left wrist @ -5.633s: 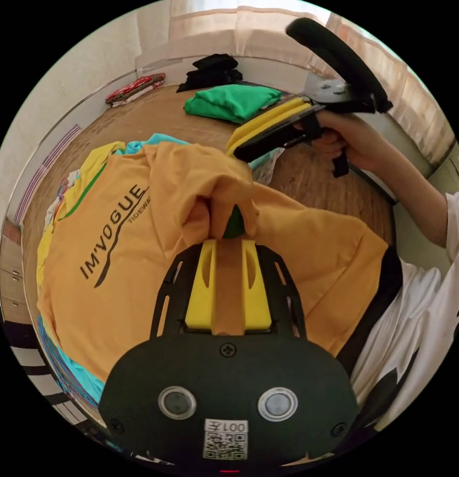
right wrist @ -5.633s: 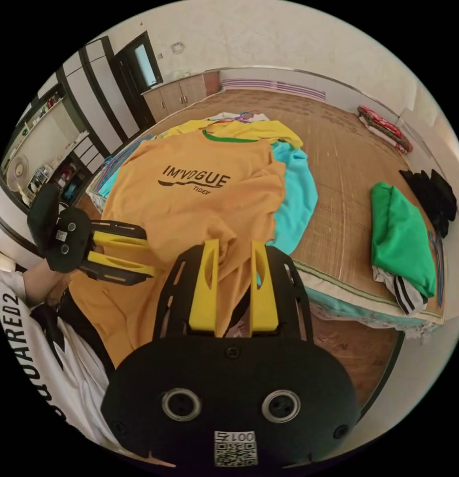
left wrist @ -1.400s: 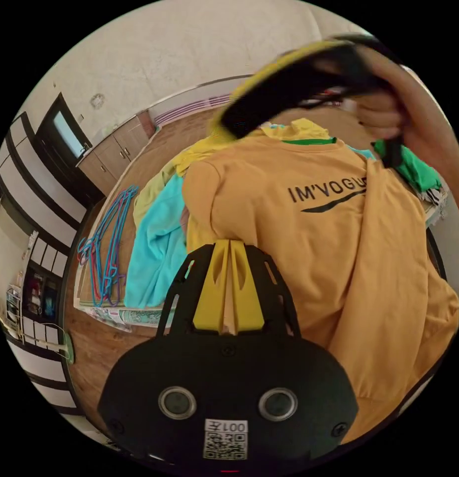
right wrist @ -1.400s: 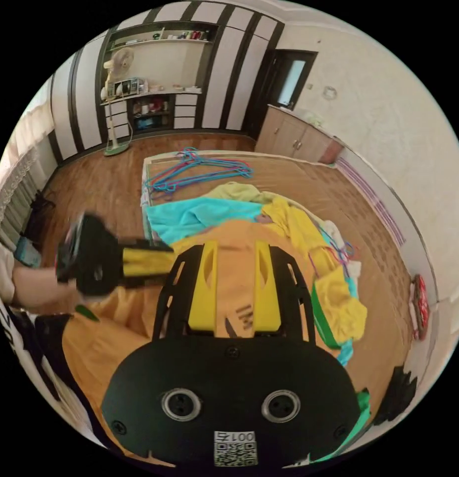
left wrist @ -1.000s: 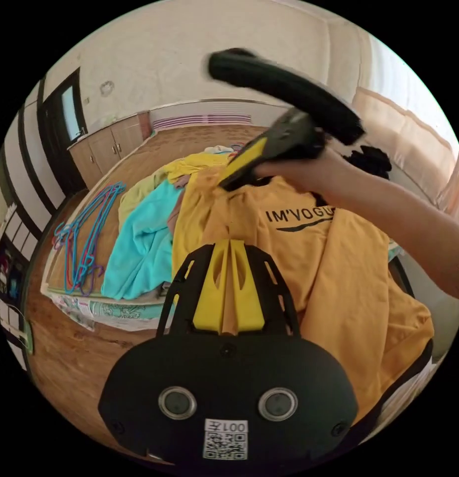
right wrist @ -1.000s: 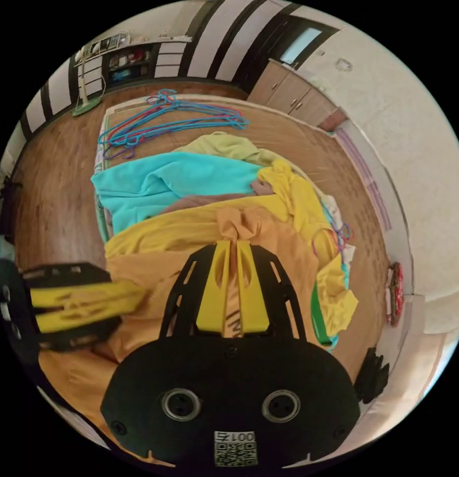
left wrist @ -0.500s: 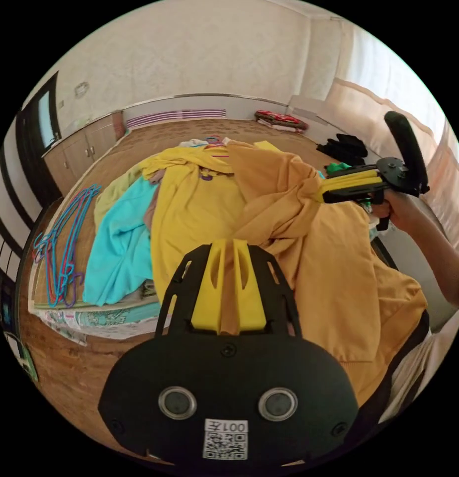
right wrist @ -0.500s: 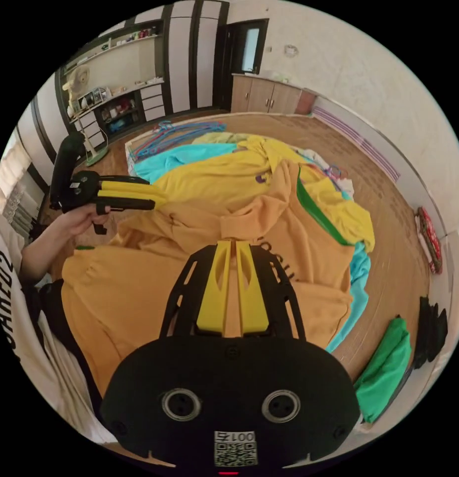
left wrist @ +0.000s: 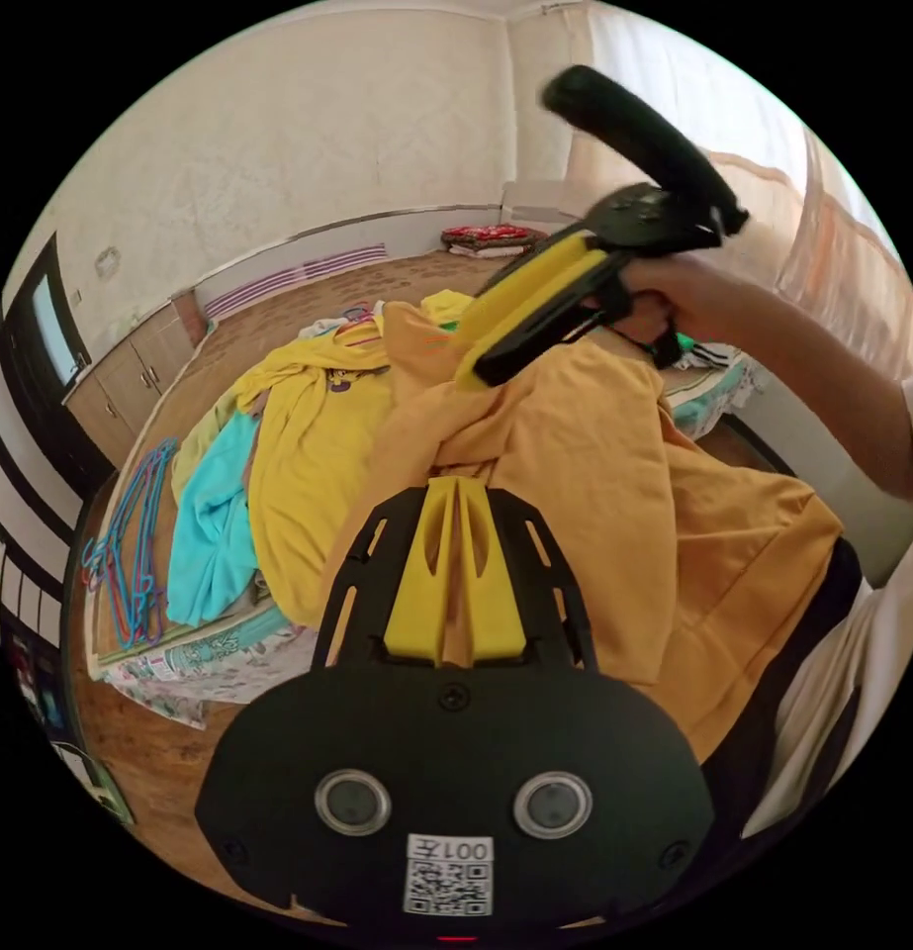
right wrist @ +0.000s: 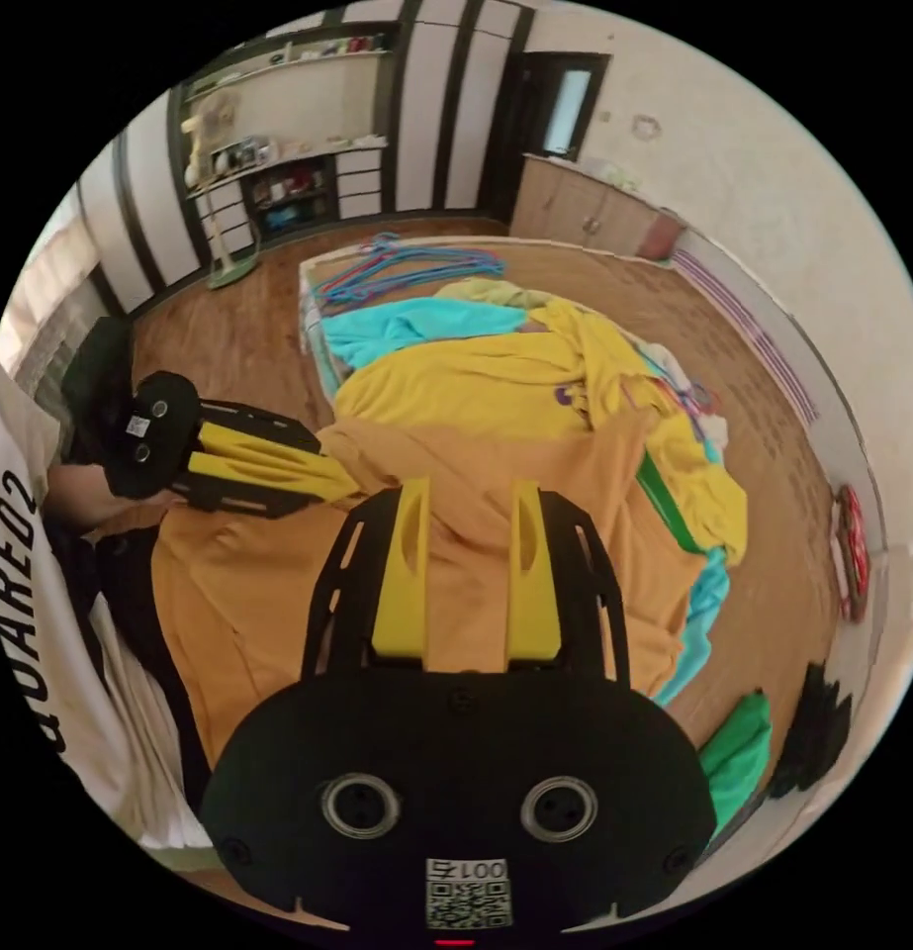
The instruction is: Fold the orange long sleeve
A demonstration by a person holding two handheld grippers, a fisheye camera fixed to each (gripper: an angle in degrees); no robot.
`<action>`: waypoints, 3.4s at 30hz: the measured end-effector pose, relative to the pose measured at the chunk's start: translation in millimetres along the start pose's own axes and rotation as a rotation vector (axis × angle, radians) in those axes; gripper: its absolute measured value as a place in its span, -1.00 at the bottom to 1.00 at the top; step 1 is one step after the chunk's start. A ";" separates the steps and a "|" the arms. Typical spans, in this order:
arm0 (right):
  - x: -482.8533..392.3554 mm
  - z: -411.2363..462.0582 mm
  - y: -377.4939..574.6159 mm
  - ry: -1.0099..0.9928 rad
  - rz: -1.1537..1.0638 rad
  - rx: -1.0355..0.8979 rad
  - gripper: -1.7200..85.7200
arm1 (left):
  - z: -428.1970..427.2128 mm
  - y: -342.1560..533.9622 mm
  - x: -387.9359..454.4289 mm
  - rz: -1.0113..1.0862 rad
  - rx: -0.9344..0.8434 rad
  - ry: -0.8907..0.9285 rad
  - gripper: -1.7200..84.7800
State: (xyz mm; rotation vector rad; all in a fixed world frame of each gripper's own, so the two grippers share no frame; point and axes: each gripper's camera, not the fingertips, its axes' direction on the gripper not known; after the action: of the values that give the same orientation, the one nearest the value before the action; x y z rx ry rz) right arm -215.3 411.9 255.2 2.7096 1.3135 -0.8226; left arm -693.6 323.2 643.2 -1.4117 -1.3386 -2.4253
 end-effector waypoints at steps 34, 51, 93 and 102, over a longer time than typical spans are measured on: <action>34.8 -50.7 -205.0 -0.255 -0.430 0.318 -0.83 | -46.1 16.6 -247.6 -0.500 0.128 -0.188 -0.90; 82.8 40.0 -250.4 -0.313 -0.360 -0.082 -0.74 | -10.5 45.4 -237.5 -0.436 0.006 -0.099 -0.98; 55.4 -190.8 -113.7 0.113 -0.255 0.636 -0.96 | 34.1 -78.8 -197.3 -0.160 -0.074 -0.051 -0.97; 66.6 -196.6 17.0 -0.164 -0.461 0.465 -0.84 | 37.7 -63.3 -196.3 -0.371 -0.007 -0.135 -0.98</action>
State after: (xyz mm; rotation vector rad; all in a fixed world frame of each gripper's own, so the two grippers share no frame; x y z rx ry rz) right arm -80.8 496.2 389.9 2.5792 1.9478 -1.5246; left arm -578.5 317.1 468.0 -1.4654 -1.7663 -2.5892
